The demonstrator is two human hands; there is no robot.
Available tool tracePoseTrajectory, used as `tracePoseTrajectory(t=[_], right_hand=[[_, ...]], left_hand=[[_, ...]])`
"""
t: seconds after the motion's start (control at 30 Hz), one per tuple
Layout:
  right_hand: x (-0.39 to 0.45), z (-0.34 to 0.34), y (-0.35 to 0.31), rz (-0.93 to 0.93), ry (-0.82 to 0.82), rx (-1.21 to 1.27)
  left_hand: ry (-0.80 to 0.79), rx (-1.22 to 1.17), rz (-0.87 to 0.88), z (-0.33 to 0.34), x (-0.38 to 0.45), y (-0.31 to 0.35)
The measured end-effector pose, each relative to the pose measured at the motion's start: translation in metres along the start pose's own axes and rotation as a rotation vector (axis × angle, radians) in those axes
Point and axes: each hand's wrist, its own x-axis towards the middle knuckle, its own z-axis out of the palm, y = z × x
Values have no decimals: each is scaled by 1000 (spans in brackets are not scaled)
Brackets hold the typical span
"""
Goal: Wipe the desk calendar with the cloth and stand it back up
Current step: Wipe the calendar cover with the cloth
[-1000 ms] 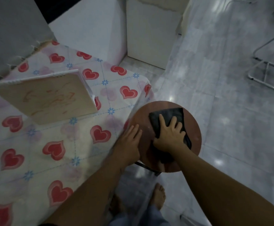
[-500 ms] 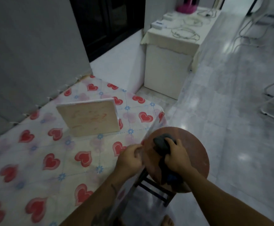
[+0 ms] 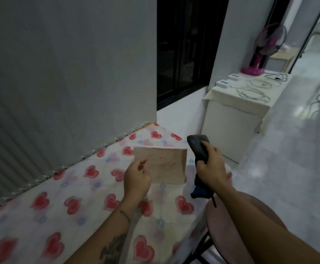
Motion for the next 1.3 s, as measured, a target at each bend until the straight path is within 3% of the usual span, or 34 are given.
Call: tracePoseTrajectory(t=[0.17, 0.3, 0.53, 0.67, 0.83, 1.0, 1.13, 1.3], right_hand=[[5, 23, -16, -6, 5, 24], [8, 34, -17, 4, 14, 18], [14, 44, -12, -2, 30, -43], [12, 50, -7, -41, 47, -78], [9, 54, -4, -78, 21, -81], [7, 53, -4, -105, -47, -145], [-1, 49, -7, -144, -91, -254], [-9, 40, -20, -206, -80, -343]], left_hand=[[37, 52, 52, -21, 26, -17], [32, -8, -17, -19, 52, -28], [-198, -230, -166, -2, 97, -45], [-219, -269, -200, 5, 111, -45], [-147, -186, -108, 5, 111, -37], [-95, -163, -144, -3, 97, -26], [-87, -399, -285, -14, 75, -23], [-151, -531, -315, -24, 51, -10]])
